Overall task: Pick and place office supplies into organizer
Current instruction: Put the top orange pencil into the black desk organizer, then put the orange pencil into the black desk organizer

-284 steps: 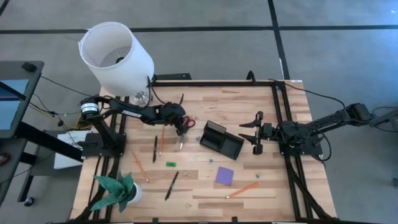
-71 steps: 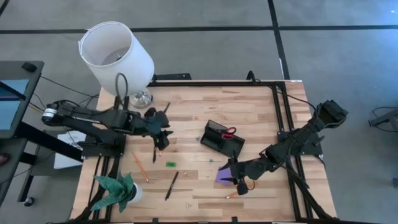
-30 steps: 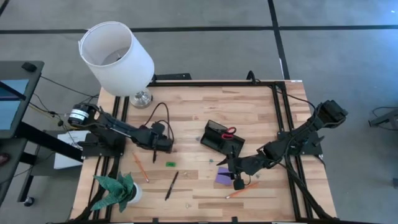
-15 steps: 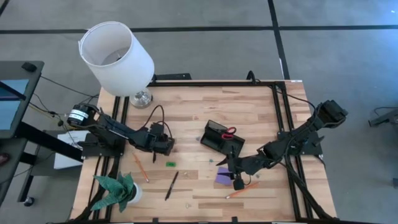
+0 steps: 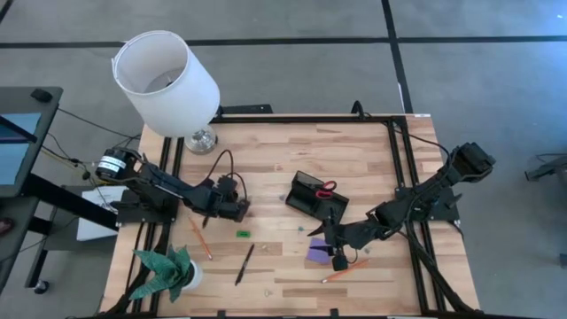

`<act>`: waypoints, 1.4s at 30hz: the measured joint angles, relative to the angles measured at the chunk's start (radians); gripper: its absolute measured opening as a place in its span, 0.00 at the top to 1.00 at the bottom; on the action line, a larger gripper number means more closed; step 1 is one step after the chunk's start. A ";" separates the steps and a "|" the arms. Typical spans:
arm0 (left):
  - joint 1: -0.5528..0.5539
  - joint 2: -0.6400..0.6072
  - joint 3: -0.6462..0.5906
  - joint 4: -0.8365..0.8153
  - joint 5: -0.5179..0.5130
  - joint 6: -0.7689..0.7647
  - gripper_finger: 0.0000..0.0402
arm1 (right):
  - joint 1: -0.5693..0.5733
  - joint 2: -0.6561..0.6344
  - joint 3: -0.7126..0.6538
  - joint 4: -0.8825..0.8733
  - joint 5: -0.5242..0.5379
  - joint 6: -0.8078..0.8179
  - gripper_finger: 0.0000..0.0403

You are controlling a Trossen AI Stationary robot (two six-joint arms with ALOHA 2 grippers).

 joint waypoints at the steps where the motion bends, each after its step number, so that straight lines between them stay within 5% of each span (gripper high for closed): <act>1: 0.000 0.001 -0.001 0.014 -0.008 0.015 0.99 | 0.000 0.000 0.000 0.000 0.000 0.000 0.61; 19: -0.011 -0.161 -0.003 0.201 -0.071 0.226 1.00 | 0.000 0.000 0.000 0.005 0.000 0.000 0.61; 30: 0.006 -0.349 0.000 0.657 -0.110 0.716 0.99 | 0.000 0.000 0.000 0.061 0.005 -0.054 0.62; 42: 0.036 -0.289 0.000 0.374 0.139 0.599 0.94 | 0.001 0.000 0.000 0.076 0.005 -0.079 0.60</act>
